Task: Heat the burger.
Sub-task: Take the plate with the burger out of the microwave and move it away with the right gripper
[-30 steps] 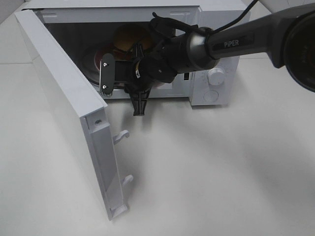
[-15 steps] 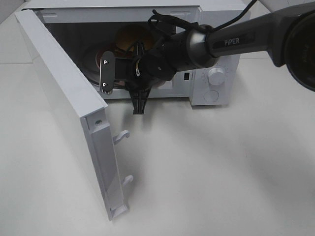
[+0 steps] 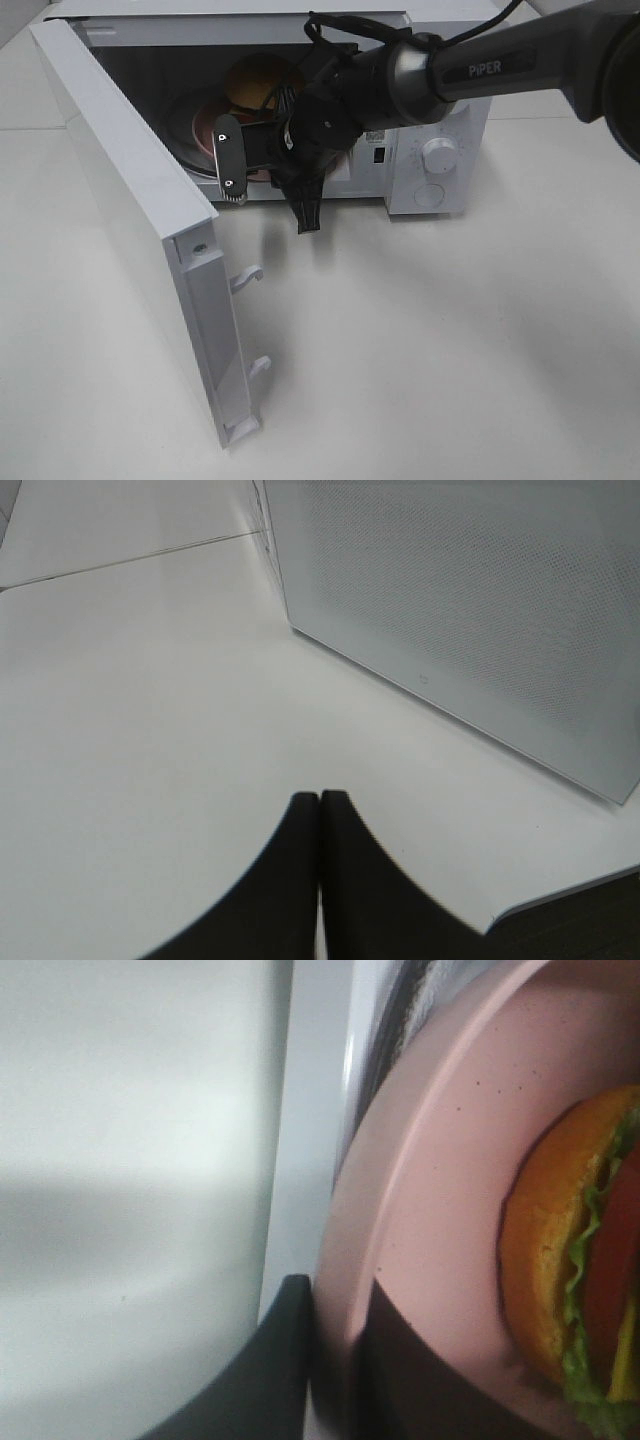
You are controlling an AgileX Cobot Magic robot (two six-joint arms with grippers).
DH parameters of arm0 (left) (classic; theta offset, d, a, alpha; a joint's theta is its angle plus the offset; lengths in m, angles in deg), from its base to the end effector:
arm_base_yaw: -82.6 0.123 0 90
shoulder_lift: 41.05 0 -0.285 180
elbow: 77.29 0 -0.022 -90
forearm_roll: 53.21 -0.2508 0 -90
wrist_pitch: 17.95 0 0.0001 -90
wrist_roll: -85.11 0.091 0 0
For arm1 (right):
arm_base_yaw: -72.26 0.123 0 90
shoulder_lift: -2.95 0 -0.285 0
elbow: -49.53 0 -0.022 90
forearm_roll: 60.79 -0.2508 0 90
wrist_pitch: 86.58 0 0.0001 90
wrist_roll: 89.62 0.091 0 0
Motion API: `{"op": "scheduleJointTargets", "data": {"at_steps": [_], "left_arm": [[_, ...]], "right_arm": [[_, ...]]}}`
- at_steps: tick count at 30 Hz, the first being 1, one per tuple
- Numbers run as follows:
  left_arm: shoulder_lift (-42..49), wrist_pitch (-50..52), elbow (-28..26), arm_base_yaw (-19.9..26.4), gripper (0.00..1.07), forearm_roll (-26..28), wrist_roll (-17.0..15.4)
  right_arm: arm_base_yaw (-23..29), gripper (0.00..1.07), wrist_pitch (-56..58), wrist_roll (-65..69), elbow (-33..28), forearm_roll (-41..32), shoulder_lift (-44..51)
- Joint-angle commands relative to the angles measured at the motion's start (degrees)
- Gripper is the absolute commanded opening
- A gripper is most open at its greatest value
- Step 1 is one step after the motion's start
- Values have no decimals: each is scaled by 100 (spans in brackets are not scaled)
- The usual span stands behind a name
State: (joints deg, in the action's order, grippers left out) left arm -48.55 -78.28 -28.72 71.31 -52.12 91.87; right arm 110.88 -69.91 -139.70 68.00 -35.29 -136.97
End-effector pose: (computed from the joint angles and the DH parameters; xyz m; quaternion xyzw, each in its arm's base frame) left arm -0.0055 -0.0004 0.2779 0.1337 0.8393 -0.0303 0.5261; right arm 0.4020 0.3067 0.1288 -0.7618 0.5292 -0.1688 0.3334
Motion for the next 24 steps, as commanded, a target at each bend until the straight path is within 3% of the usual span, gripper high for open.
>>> {"op": "scheduleJointTargets", "data": {"at_steps": [1,8,16,17,24], "left_arm": [[109,74,17,6,0,23,-11],[109,74,17,6,0,23,-11],[109,74,17,6,0,23,-11],[109,74,17,6,0,23,-11],[109,74,17,6,0,23,-11]], "right_arm": [[-46,0,229,-350,-11,-189,206],[-46,0,401,-1564,-11,-1117,504],[17,0,304,-1845,-327,-1100,762],[63,0,34,-1971,-670,-1100,957],[92,0,-229,-2183,-1278,-1083,1364]]}}
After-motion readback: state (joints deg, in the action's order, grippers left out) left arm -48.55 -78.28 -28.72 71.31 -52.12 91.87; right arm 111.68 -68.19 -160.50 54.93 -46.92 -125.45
